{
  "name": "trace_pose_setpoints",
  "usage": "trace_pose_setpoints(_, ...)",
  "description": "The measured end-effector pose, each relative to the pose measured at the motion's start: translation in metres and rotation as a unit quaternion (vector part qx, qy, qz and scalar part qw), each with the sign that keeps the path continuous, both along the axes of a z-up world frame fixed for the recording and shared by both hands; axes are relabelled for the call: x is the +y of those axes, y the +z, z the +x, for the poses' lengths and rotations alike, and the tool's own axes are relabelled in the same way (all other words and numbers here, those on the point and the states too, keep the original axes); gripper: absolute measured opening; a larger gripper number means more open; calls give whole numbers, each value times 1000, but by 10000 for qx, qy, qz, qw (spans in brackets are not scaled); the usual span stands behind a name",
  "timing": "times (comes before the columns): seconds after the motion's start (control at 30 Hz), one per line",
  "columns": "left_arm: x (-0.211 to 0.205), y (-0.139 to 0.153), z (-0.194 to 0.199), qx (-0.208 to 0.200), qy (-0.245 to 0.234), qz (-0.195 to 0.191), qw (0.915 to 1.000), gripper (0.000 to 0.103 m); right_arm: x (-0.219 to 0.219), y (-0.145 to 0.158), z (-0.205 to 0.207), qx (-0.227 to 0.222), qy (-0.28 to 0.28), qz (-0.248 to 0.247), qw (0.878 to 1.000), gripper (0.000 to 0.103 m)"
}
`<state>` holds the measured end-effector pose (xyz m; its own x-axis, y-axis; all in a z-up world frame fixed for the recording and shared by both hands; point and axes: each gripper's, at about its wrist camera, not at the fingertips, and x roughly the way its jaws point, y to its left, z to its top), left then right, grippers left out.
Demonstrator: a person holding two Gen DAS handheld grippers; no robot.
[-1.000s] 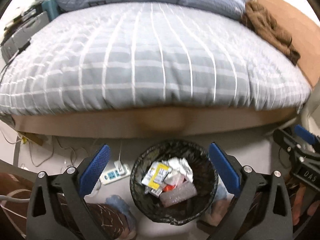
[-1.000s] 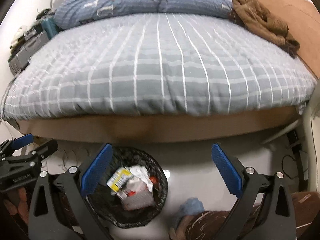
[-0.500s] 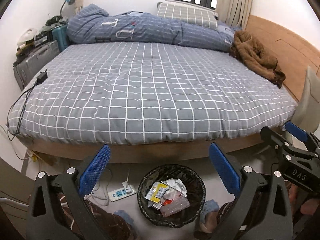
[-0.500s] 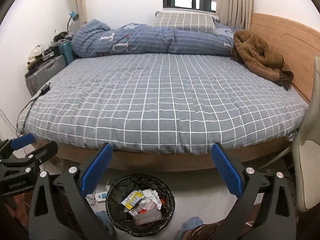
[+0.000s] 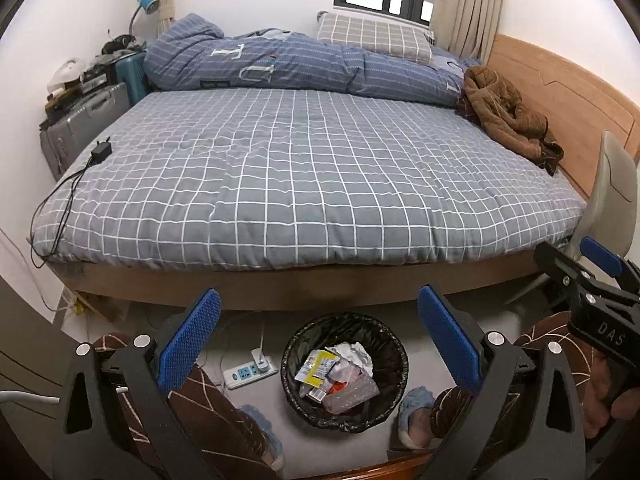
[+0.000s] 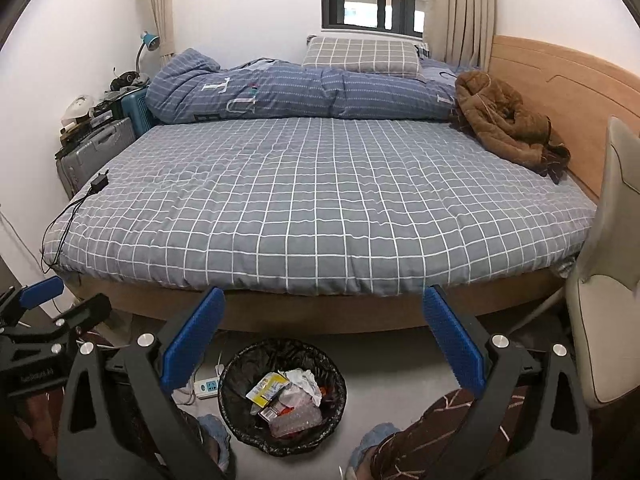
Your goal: Collect trash
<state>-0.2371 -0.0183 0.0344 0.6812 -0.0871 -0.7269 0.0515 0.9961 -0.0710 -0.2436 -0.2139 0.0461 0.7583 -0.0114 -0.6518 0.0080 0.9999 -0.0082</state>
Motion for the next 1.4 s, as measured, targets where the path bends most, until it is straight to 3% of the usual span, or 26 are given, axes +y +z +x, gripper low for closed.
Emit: trace_pose_setpoints(1.4,2,3,4,-72,88,148,9998,97,6,-5,-3,53,18,38,10000,95)
